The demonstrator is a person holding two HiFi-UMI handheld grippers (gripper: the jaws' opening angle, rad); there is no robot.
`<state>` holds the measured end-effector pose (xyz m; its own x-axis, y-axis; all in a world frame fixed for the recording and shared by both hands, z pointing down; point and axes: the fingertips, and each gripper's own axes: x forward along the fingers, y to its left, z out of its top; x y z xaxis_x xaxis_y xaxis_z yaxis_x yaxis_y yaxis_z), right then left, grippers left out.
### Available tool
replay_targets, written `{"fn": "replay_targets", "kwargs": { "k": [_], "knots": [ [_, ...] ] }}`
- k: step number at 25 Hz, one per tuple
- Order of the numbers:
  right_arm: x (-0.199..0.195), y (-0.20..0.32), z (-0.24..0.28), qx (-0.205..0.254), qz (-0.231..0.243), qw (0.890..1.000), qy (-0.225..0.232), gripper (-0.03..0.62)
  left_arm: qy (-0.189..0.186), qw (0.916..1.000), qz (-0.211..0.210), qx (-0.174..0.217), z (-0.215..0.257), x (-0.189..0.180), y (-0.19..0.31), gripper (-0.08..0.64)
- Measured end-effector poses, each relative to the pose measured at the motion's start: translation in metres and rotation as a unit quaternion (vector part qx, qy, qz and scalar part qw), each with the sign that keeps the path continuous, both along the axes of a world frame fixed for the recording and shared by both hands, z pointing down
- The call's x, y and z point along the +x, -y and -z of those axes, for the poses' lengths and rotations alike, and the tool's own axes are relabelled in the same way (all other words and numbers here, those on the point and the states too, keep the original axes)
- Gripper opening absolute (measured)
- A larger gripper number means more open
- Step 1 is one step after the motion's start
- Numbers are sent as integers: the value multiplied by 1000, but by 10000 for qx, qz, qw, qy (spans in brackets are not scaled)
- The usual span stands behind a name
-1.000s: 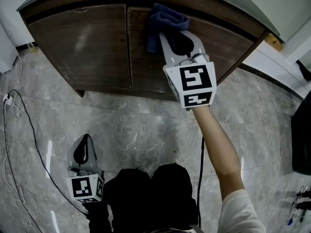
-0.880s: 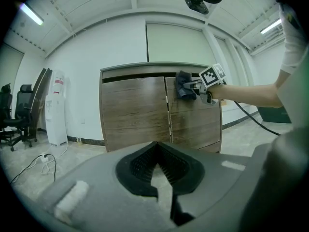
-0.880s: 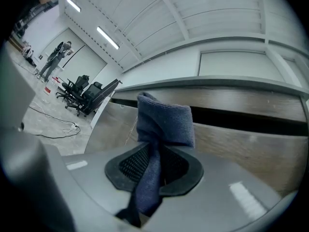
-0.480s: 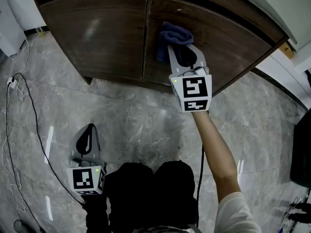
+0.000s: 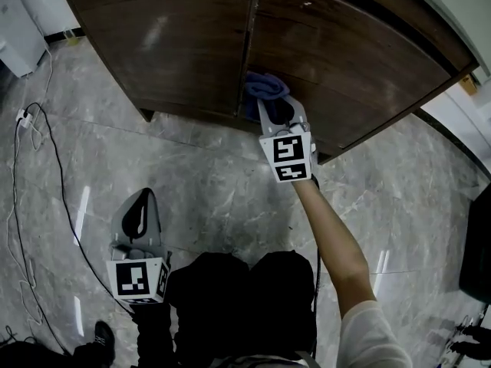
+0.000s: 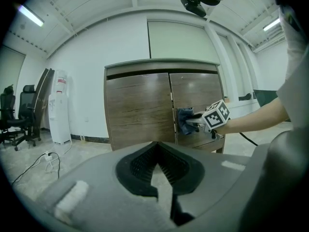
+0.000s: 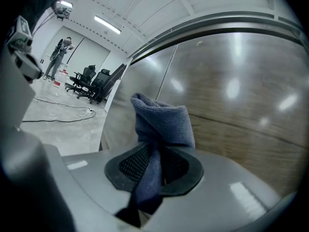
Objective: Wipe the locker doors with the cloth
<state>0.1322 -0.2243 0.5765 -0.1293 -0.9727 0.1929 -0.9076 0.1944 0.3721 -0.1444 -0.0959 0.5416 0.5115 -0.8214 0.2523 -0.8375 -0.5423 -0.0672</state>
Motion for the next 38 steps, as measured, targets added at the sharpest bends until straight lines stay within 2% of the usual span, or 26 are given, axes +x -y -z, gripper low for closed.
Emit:
{"fn": "replay_targets", "kwargs": {
  "k": [9, 14, 20, 23, 28, 38],
  "knots": [
    [-13, 4, -105, -976, 99, 9952, -44, 72, 57, 10000, 41, -51, -6, -5, 4, 2],
    [-20, 8, -136, -1235, 143, 9922, -31, 72, 86, 9999, 92, -65, -5, -10, 6, 2],
    [-24, 10, -146, -1348, 157, 9907, -27, 72, 87, 9998, 109, -104, -9, -13, 5, 2],
    [-25, 10, -141, -1404, 166, 9899, -70, 72, 77, 9998, 98, -122, -10, -12, 5, 2],
    [-28, 12, -109, -1236, 206, 9921, -78, 72, 54, 9998, 106, -135, -10, -12, 4, 2],
    [-41, 24, 14, -542, 292, 9980, -111, 72, -54, 9999, 99, -30, -6, -18, 0, 2]
  ]
}}
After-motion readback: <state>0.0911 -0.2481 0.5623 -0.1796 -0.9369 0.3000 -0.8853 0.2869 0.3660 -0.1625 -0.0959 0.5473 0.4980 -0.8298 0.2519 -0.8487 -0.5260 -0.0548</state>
